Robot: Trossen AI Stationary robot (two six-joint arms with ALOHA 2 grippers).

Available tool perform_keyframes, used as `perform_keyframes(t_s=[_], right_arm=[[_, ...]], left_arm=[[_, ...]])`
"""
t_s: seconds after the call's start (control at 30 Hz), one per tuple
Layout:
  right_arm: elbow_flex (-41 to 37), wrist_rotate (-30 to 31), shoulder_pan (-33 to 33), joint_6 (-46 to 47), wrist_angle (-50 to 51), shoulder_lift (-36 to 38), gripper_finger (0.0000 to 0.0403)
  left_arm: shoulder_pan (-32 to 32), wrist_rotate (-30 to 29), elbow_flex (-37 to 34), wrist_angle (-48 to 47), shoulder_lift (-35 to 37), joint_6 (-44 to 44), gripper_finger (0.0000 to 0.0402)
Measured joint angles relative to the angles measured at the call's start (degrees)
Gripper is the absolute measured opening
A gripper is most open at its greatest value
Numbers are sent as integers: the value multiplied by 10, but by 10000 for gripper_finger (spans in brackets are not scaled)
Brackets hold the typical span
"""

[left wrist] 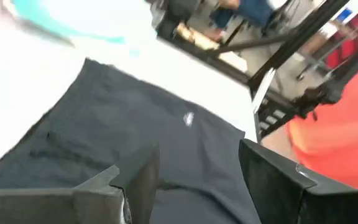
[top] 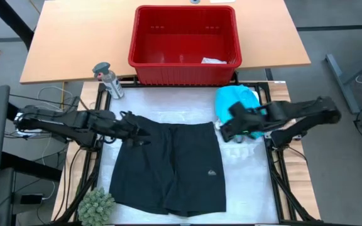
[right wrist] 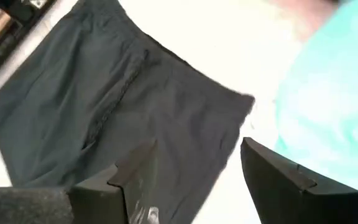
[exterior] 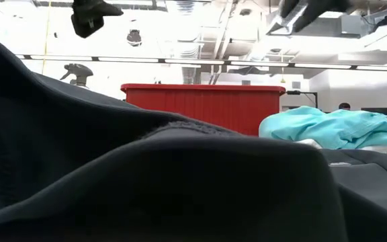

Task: Fold Laundry from Bin
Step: Fold the black shorts

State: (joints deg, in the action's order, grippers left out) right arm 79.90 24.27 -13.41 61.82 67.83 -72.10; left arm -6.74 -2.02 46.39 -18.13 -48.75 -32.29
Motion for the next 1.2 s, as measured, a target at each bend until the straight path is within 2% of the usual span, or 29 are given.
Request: perform_keyframes(t_s=[0.13,0.2,0.33,0.43,0.7,0.87,1.0,1.2], right_arm=[[-124,-1,-20,110,-17,81,249],[-189,-4,-29,142,-70,100,249],[-279,-9,-20,148,-190,111,249],[-317,-22,-5,149,-233,85,250],[-328,-62,38,97,-306,-17,250],[-328,-76,57,90,-325,-88,250],[-328,-66,79,74,-347,-110,250],[-328,-97,121,25,-370,-136,250]], left_arm=[[1,-1,0,-6,34,3,208],[4,1,0,-14,40,1,208],[13,27,-1,-25,34,-2,208],[26,65,-19,-6,23,-15,208],[38,75,-78,71,16,-50,208],[38,73,-91,72,16,-58,208],[38,70,-91,74,16,-58,208],[38,57,-91,71,16,-57,208]])
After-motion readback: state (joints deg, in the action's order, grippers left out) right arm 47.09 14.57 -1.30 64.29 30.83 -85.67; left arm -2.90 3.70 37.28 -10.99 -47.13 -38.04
